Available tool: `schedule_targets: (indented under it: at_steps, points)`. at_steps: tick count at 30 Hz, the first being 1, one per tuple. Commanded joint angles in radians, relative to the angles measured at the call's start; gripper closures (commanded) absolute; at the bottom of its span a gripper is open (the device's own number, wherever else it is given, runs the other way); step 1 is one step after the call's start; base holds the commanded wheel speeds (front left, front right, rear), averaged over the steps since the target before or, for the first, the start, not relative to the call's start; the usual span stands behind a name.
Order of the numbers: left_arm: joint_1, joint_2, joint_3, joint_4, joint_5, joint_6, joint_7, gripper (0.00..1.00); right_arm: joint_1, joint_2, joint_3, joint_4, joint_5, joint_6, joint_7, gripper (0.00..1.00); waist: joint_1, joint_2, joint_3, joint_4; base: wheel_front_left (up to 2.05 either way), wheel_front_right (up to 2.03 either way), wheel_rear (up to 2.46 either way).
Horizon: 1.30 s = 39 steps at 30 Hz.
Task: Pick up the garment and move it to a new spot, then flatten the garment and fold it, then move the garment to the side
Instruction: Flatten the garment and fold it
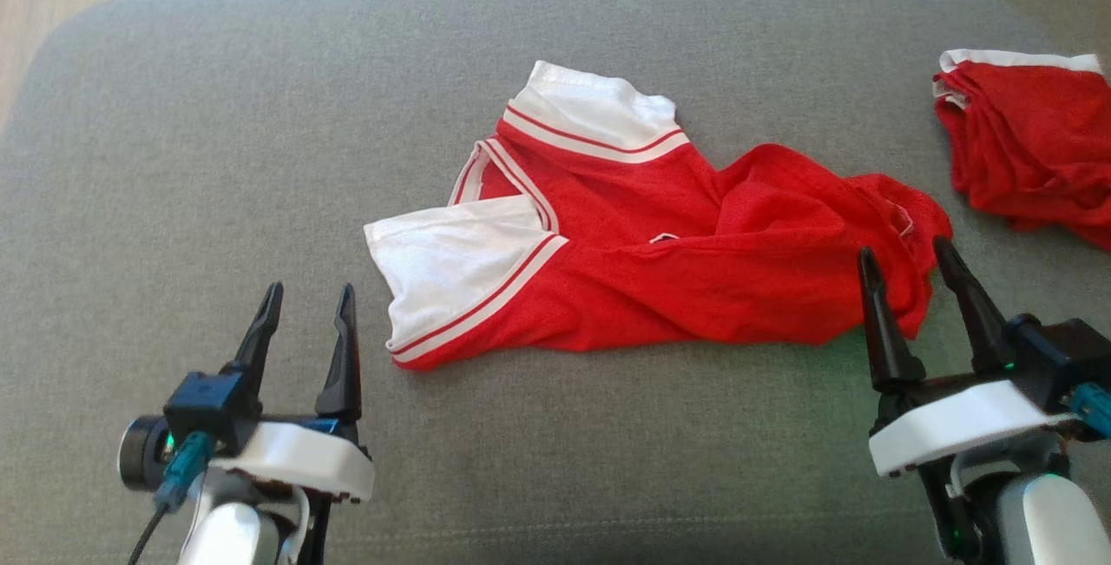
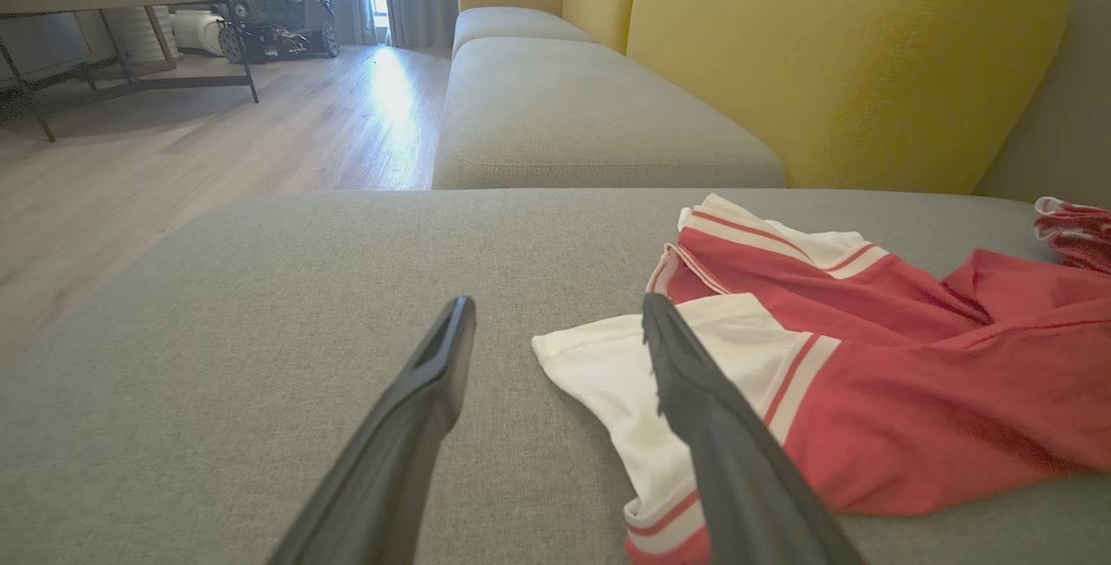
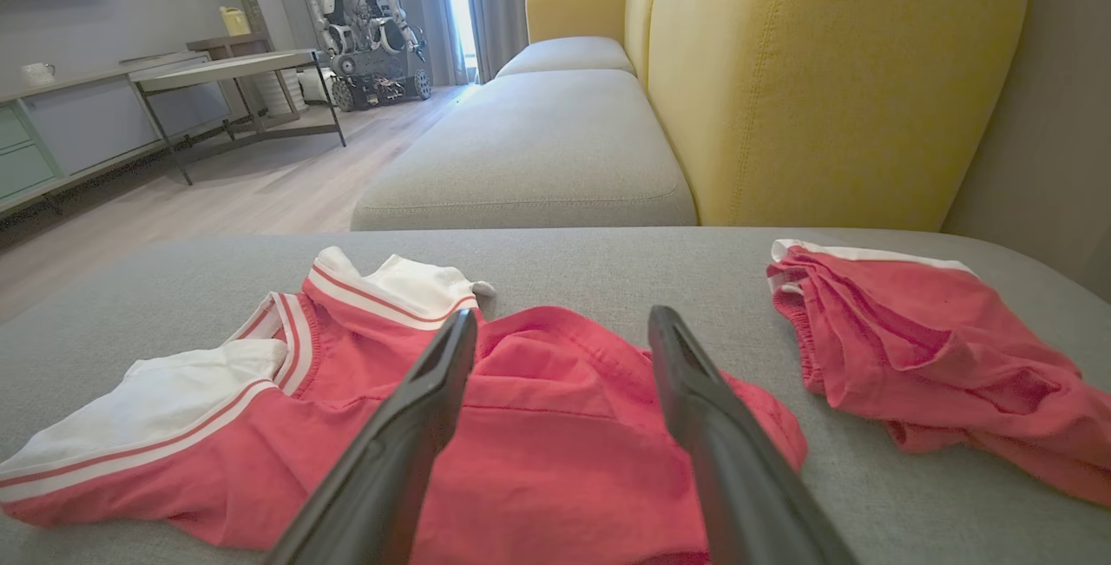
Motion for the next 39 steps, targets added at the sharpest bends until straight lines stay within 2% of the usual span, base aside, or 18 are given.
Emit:
schedule_targets:
  at_steps: [1,18,25,34,39]
  points:
    - [-0.019,0.021,0.03,-0.031,0.002,0.007,0.001,0.0,-0.018,0.001,0.023,-0.037,-0.004,-0.001,-0.006,0.0,0.0,0.0,-0.005,-0.003,0.0,0.0,0.0]
    - [-0.038,0.03,0.022,-0.027,-0.019,0.003,0.023,0.0,-0.033,0.012,0.031,-0.049,0.008,-0.001,-0.029,0.0,0.0,0.0,0.005,-0.012,0.0,0.0,0.0]
    - [-0.17,0.027,0.026,0.059,-0.088,-0.057,0.099,0.0,-0.073,0.014,0.045,-0.062,0.013,-0.001,-0.033,0.0,0.0,0.0,0.07,-0.029,0.0,0.0,0.0]
    - [-0.364,0.042,0.051,0.317,-0.183,-0.136,0.214,0.0,-0.118,0.017,0.049,-0.039,0.019,-0.001,-0.045,0.0,0.0,0.0,0.153,-0.082,0.0,0.0,0.0]
    - [-0.406,0.044,0.05,0.416,-0.213,-0.169,0.228,0.0,-0.124,0.019,0.042,-0.022,0.03,-0.001,-0.055,0.0,0.0,0.0,0.165,-0.1,0.0,0.0,0.0]
